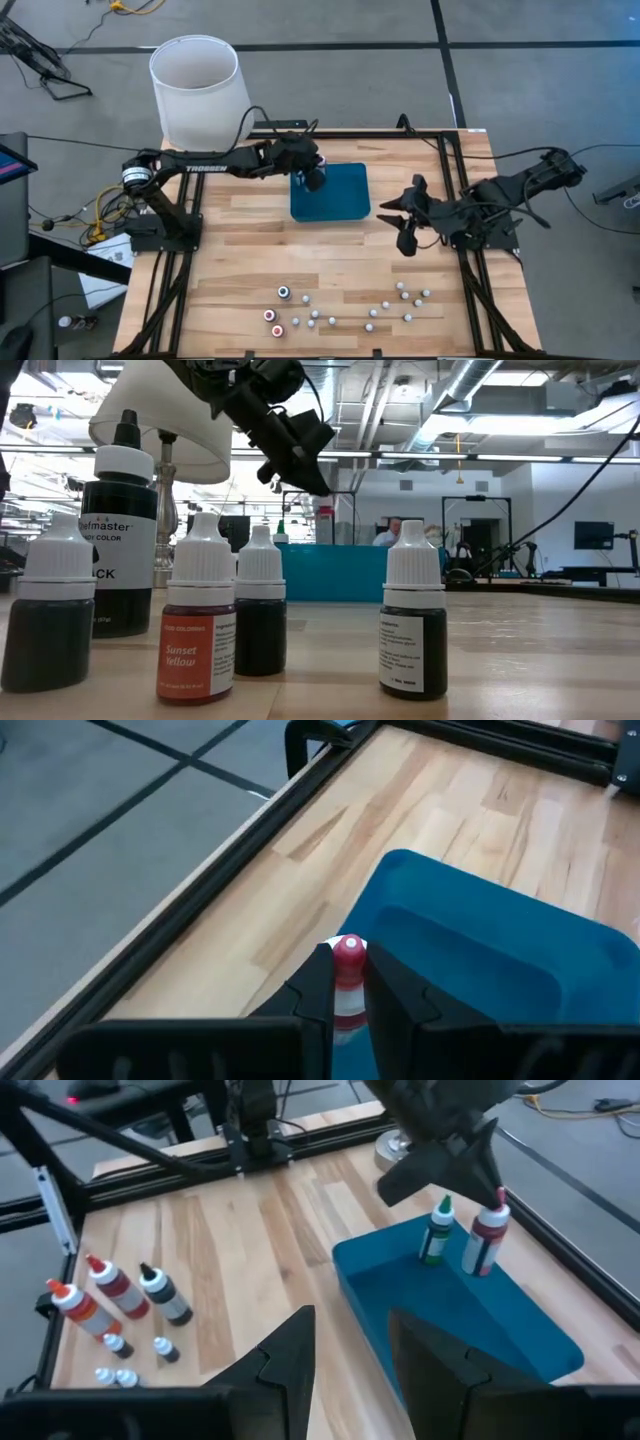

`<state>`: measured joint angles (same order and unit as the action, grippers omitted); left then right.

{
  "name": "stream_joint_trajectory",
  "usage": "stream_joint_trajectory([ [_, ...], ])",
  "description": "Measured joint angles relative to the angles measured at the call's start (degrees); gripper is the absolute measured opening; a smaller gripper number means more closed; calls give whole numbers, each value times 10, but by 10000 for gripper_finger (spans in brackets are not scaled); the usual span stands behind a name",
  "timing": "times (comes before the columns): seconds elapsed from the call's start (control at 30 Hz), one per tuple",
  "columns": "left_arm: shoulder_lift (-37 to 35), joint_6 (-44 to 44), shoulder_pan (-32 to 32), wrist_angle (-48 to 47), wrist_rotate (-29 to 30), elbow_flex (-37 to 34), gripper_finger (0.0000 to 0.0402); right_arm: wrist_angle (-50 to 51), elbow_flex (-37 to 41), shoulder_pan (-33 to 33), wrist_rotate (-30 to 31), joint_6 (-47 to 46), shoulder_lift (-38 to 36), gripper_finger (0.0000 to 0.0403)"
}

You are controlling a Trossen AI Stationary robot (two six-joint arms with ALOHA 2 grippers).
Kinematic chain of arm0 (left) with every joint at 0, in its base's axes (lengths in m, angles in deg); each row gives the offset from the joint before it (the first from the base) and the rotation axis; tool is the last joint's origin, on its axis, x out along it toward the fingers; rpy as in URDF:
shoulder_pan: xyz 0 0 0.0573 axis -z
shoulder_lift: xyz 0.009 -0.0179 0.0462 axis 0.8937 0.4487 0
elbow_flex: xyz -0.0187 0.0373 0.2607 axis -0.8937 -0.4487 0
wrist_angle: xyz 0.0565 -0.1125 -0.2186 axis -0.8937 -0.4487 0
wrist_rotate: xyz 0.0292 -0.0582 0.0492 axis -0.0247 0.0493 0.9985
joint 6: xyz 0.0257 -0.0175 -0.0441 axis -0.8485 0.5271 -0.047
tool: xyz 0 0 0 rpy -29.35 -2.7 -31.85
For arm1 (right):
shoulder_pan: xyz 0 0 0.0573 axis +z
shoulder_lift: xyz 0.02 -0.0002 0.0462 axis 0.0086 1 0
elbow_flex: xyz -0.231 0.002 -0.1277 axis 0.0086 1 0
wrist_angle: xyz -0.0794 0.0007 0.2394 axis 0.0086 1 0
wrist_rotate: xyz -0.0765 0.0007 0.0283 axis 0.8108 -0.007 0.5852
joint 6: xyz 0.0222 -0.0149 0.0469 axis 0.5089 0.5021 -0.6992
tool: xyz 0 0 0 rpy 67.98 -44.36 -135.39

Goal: Pick & Place food coloring
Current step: Put the large pink food coloring bottle into the bin

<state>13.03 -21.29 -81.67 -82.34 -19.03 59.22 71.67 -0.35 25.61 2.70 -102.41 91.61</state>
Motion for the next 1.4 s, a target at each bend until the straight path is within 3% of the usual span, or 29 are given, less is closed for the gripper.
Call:
stream_joint_trajectory([
  [0.43,0,-62,-5,-62,3,0,30,-2,0,-13,-2,-1,4,118],
  [0.8,0,-55,-23,-74,-3,0,31,-9,0,-13,-1,-2,4,118],
  [1.03,45,-46,-20,-72,-32,-1,31,-13,0,-13,-1,-2,4,118],
  [1.4,51,-58,-7,-37,17,-1,31,-17,0,-8,-1,-11,4,118],
])
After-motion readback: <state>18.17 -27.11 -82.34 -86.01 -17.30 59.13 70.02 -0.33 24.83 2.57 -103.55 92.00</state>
